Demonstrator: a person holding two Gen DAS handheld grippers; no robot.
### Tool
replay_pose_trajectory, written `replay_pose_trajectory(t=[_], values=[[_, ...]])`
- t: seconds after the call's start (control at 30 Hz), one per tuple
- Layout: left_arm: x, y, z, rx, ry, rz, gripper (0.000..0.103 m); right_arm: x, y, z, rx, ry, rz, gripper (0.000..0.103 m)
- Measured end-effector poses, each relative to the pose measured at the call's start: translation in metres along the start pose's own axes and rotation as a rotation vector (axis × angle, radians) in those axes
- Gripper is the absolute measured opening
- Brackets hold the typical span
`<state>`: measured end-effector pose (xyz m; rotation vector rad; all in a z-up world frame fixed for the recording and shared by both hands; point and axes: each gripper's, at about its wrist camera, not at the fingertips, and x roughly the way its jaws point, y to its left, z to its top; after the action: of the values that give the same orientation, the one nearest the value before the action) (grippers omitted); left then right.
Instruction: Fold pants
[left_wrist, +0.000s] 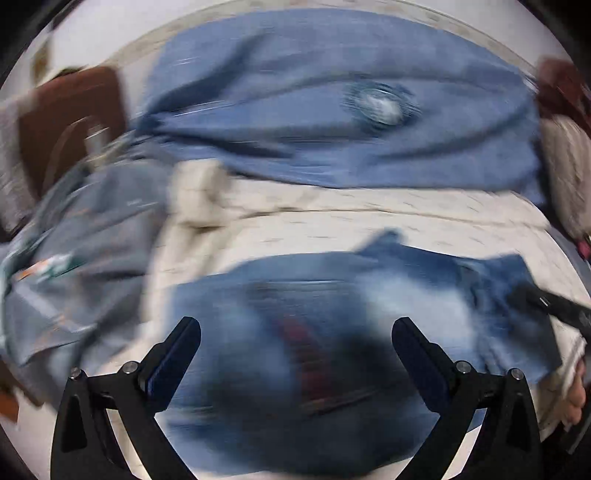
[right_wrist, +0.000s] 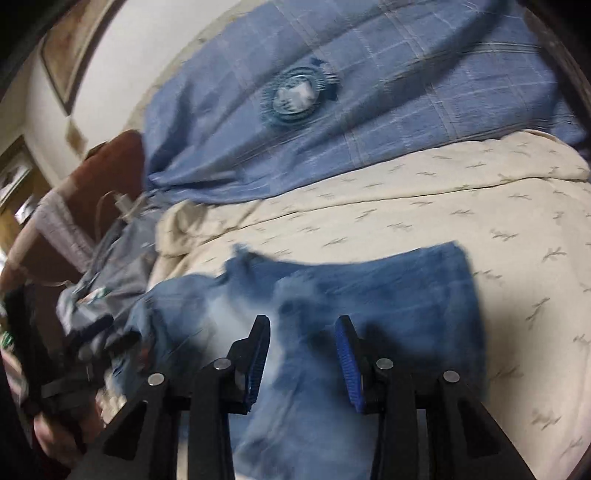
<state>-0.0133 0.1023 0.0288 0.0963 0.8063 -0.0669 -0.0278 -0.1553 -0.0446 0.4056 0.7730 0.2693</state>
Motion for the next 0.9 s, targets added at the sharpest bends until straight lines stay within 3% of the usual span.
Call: replay_pose_trajectory(t=[0.13,0.27,0.57,0.77,0.9], values=[[-0.022,0.065,-0.005,-0.110,0.034,0.069,0.103,-0.007,0.028,-0.013,-0.070,-0.001,0.074,0.049],[-0.021,0.104,-0.028,-0.239,0.112,-0.006,0.103,-0.013,0.043,-0.027,-0.100,-0.008,0.109,0.049],[0.025,0.111,-0.065,-0.517,0.279,-0.222,0.103,-0.025,0.047,-0.055,-0.127,0.020,0.082,0.049],[0.052,0.104,-0.073,-0.619,0.327,-0.291,0.103,-0.031,0.034,-0.055,-0.129,0.015,0.044,0.049],[0.056,0.091,-0.072,-0.587,0.324,-0.273,0.103,-0.032,0.025,-0.051,-0.106,0.008,0.028,0.049]])
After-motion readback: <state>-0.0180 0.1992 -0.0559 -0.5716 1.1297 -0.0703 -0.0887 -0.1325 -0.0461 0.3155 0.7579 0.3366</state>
